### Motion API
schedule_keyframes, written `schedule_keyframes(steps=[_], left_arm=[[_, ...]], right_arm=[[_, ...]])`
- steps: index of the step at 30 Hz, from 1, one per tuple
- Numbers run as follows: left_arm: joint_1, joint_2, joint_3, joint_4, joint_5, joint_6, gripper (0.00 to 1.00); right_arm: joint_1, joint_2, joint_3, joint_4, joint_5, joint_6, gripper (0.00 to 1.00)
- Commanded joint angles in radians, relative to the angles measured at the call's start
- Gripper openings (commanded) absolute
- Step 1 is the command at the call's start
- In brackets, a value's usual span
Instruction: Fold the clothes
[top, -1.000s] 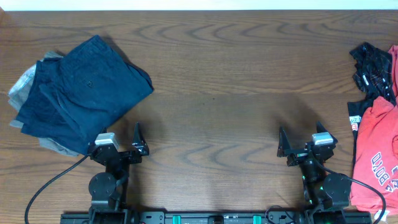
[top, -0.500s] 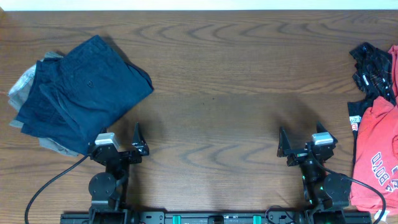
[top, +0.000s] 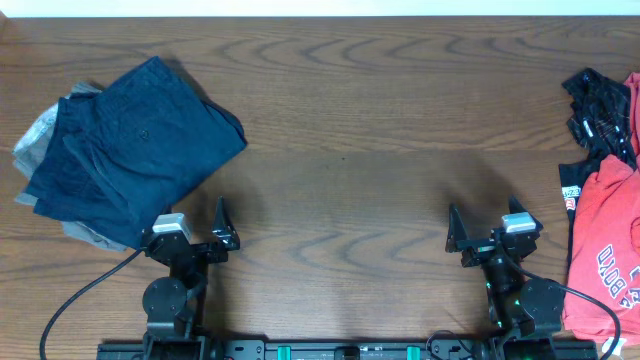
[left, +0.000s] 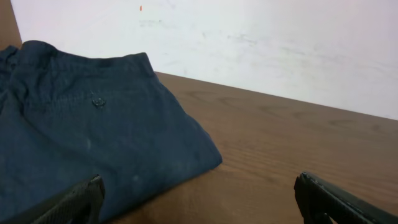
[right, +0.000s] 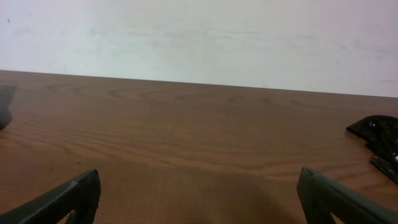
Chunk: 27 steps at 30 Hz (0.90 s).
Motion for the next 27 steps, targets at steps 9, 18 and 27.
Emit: schedule_keyframes(steps=[9,18,27], left_arm=[[0.005,-0.011,-0.017,-0.041,-0.005,0.017,0.98],[0.005,-0.011,-0.017,-0.041,-0.005,0.017,0.98],[0.005,0.0,-0.013,-0.048,-0.005,-0.025,0.98]], right_arm=[[0.005,-0.006,-0.002,-0.004,-0.004,-0.015,0.99],[0.005,-0.006,-0.002,-0.004,-0.007,-0.015,0.99],[0.005,-0.005,0.0,-0.005,-0.009,0.153,0.99]])
